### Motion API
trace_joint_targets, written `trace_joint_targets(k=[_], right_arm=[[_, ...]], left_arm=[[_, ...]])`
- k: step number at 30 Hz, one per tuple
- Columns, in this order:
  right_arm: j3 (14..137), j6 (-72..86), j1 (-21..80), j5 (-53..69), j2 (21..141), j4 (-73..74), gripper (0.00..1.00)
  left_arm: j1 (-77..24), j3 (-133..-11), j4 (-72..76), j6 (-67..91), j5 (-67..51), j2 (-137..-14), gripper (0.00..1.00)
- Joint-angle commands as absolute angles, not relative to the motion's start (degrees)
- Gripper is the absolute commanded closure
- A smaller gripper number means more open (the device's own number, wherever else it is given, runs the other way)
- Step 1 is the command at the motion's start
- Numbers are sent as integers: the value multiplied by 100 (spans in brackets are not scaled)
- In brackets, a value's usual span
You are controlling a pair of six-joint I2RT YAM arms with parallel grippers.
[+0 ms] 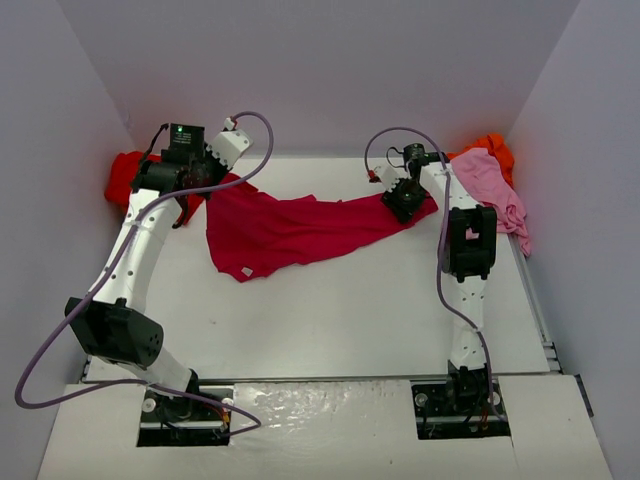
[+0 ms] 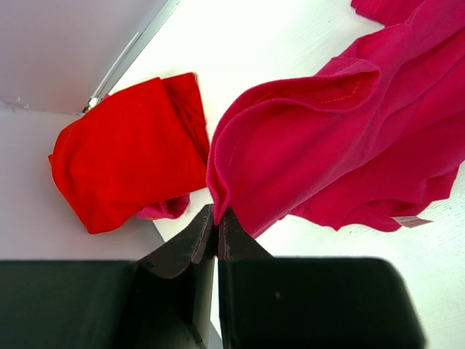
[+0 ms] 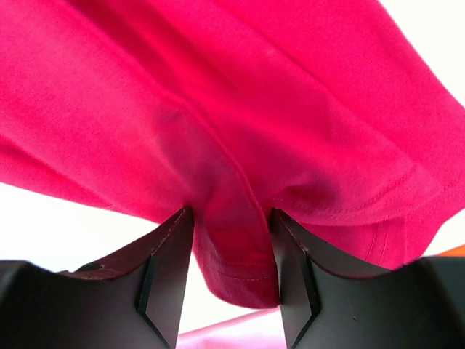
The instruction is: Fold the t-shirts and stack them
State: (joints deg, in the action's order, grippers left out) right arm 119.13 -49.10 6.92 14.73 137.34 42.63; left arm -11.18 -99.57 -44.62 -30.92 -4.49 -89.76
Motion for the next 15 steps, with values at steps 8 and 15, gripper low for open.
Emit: trace_joint_targets(k=[8, 15], right_arm=[[11672, -4755, 835, 1206, 12938, 4430, 57], [11512, -4806, 845, 1149, 12836, 4425, 81]], left_arm=[[-1090, -10055, -4254, -3146, -457, -8640, 100], [-1081, -9992, -4214, -3160, -457, -8622, 100]])
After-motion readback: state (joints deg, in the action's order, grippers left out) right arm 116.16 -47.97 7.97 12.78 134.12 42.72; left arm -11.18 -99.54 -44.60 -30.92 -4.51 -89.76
